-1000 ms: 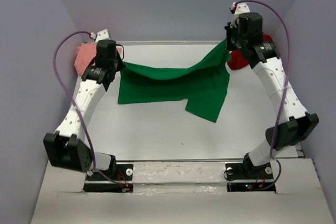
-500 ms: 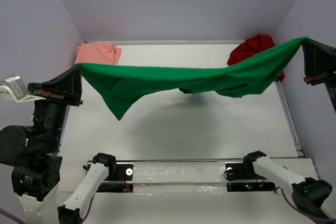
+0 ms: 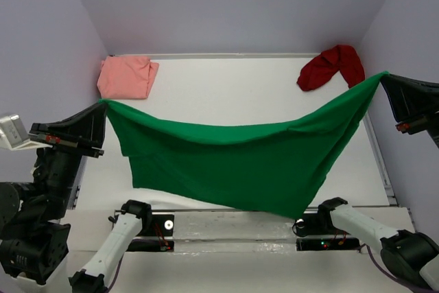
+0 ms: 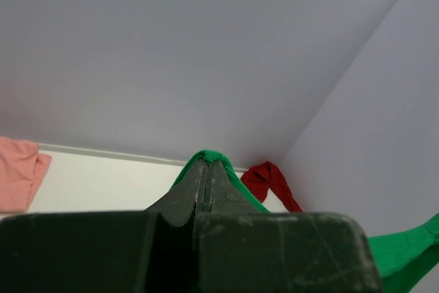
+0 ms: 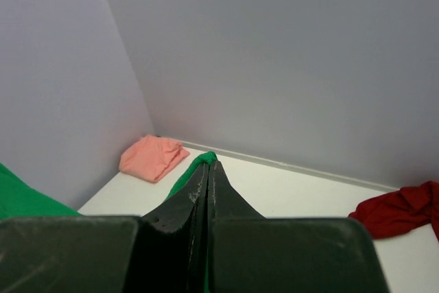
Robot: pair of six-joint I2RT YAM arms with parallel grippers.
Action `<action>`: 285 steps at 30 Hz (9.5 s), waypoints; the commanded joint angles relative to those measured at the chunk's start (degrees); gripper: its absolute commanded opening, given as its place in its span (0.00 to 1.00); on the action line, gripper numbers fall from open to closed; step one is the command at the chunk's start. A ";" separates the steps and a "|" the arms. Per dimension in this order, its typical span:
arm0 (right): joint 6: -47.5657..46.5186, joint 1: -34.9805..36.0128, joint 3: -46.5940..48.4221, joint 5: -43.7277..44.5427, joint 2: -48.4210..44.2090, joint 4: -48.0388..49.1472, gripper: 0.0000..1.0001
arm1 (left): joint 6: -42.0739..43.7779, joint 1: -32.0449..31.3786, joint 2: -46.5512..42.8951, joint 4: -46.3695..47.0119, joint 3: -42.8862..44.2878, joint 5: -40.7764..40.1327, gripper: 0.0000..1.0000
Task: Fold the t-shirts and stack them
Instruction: Flatten the tshirt out
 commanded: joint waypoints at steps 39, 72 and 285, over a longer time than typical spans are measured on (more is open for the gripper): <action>1.75 -0.74 2.17 -34.72 -9.37 7.39 0.00 | -1.35 -3.64 -4.06 13.97 10.41 21.62 0.00; -11.26 5.59 7.38 19.40 21.98 -0.16 0.00 | 9.28 -4.70 22.47 0.43 3.55 -31.10 0.00; -13.20 11.48 1.72 1.43 6.63 9.77 0.00 | 1.91 -14.46 17.21 -7.73 18.58 -12.31 0.00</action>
